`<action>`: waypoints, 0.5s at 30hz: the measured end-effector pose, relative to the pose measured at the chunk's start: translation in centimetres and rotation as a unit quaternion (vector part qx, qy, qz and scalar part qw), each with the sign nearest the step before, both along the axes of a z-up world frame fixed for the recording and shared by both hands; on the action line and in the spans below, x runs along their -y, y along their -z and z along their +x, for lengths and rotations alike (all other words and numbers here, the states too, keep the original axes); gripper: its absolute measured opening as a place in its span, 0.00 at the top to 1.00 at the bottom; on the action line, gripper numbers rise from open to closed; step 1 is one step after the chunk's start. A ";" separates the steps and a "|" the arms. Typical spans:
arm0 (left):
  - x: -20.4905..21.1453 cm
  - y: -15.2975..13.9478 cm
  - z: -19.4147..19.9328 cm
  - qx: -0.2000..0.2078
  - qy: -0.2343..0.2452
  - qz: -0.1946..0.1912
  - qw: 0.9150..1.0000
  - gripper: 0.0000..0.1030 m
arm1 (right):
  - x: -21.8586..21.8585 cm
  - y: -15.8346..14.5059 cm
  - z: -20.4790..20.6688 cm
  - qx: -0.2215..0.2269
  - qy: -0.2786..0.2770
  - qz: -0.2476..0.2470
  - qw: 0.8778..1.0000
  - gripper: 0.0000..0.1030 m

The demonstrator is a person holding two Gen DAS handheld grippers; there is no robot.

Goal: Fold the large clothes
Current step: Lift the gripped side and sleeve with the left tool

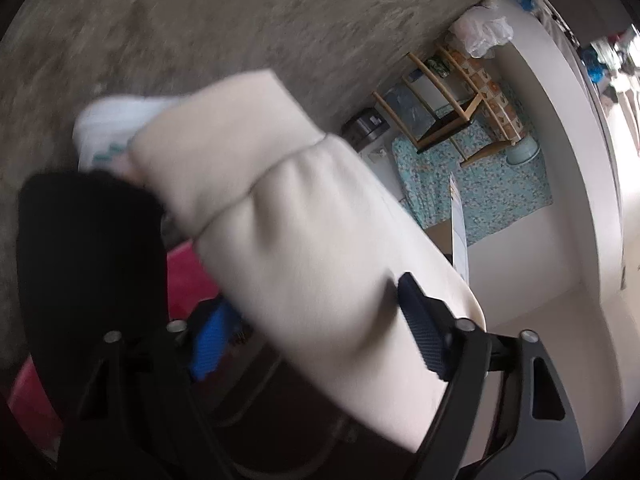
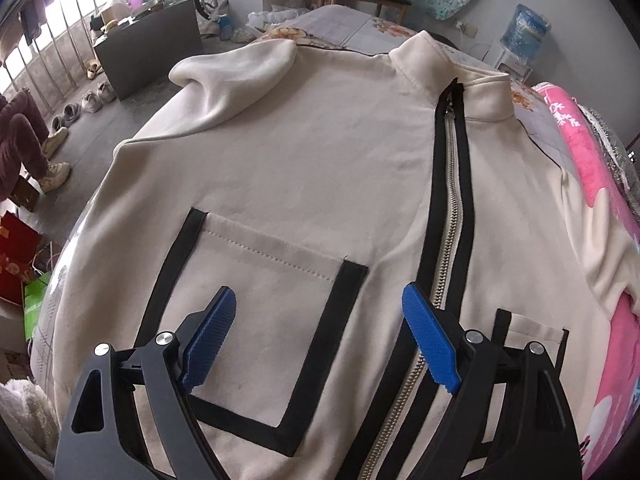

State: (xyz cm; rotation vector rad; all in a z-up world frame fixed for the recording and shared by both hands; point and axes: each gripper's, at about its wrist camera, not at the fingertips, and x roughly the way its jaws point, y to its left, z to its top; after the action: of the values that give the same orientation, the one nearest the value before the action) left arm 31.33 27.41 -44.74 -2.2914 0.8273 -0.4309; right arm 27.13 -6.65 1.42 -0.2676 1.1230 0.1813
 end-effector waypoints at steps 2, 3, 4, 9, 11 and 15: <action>-1.0 -0.3 0.8 0.007 0.007 0.025 1.000 0.48 | 0.0 -0.2 -0.2 0.006 -0.004 -0.002 1.000 0.19; -1.9 -0.8 1.3 0.007 0.013 0.051 0.999 0.53 | 0.0 -0.3 -0.3 0.010 -0.006 -0.002 1.000 0.19; -2.9 -1.6 1.7 0.010 0.018 0.080 0.997 0.61 | 0.0 -0.5 -0.6 0.017 -0.011 -0.002 1.000 0.19; -10.0 -8.9 3.4 0.020 0.057 0.263 0.963 0.89 | 0.8 -1.7 -1.6 0.046 -0.021 0.009 0.999 0.20; -12.3 -12.9 3.8 0.016 0.072 0.339 0.938 0.93 | 1.5 -2.3 -2.2 0.056 -0.019 0.025 0.998 0.20; -16.4 -25.8 3.1 0.031 0.054 0.508 0.859 0.93 | 3.3 -3.5 -3.4 0.076 -0.008 0.067 0.995 0.23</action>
State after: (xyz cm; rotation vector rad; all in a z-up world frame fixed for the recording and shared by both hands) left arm 34.44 43.84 -18.95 -1.2409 0.8647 -0.0553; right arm 23.75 -9.99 4.97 -0.1681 0.9529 0.2450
